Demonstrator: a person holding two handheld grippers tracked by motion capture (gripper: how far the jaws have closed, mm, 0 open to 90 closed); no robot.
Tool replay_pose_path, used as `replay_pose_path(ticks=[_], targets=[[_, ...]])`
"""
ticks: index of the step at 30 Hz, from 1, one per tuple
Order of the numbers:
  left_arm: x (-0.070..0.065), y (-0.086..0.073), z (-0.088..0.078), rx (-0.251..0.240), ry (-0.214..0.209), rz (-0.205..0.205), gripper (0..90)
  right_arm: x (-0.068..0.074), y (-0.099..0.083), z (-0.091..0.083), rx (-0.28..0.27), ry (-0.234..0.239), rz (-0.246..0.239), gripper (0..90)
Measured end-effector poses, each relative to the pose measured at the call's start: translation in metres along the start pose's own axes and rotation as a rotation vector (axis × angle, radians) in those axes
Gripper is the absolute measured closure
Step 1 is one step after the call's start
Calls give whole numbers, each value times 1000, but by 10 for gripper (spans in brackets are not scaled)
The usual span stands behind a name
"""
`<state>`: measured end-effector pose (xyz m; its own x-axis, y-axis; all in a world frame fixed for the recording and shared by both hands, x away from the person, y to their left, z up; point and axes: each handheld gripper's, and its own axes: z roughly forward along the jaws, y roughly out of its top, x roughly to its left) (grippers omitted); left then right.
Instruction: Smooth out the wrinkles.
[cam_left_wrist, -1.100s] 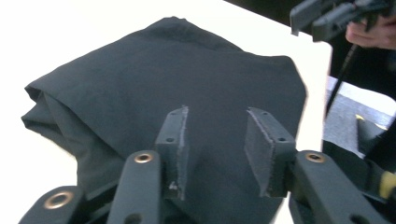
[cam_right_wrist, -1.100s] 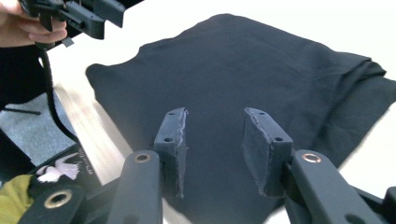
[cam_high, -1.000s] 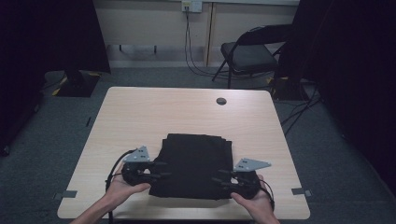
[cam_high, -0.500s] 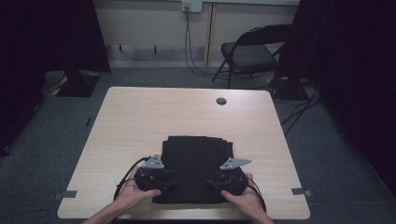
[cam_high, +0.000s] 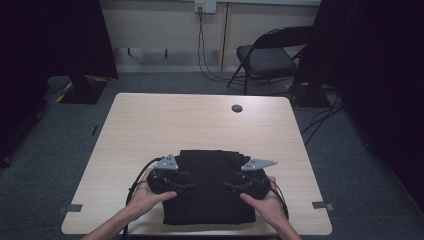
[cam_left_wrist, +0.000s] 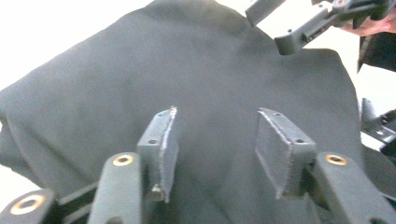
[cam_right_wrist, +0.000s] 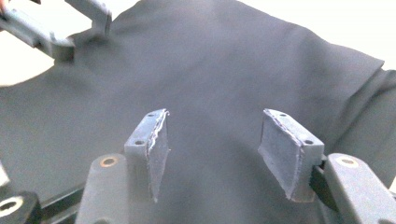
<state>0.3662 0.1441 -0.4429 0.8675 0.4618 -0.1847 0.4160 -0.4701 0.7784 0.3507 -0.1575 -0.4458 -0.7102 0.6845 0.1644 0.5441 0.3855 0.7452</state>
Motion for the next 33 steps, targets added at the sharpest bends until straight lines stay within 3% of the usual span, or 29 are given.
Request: replay_pose_path(ticks=[3,4,7,9,11,12,14,17,21,28,33], targets=[[3,9,10,14,8,20,605,-9,12,2,-18,-21,5,406],[8,13,19,31,-4,16,633,-18,29,9,-37,-41,-3,400],[11,14,31,18,-29,-10,678,-24,48,24,-36,-47,-18,359],[7,13,39,54,-21,20,677,-27,58,37,-18,-27,-23,291],[6,10,50,91,-8,23,639,-32,62,57,-32,-6,-6,268],[7,8,54,94,1,13,629,-34,63,64,-24,-12,-16,261],[10,5,61,139,27,20,625,-42,60,84,14,-32,9,241],[14,1,62,122,8,2,623,-52,55,99,47,-68,26,240],[12,1,64,121,23,30,625,-59,57,102,19,-42,21,243],[12,0,65,120,30,21,635,-64,64,122,87,-25,8,222],[13,0,64,117,20,19,635,-61,62,126,88,-21,-6,204]])
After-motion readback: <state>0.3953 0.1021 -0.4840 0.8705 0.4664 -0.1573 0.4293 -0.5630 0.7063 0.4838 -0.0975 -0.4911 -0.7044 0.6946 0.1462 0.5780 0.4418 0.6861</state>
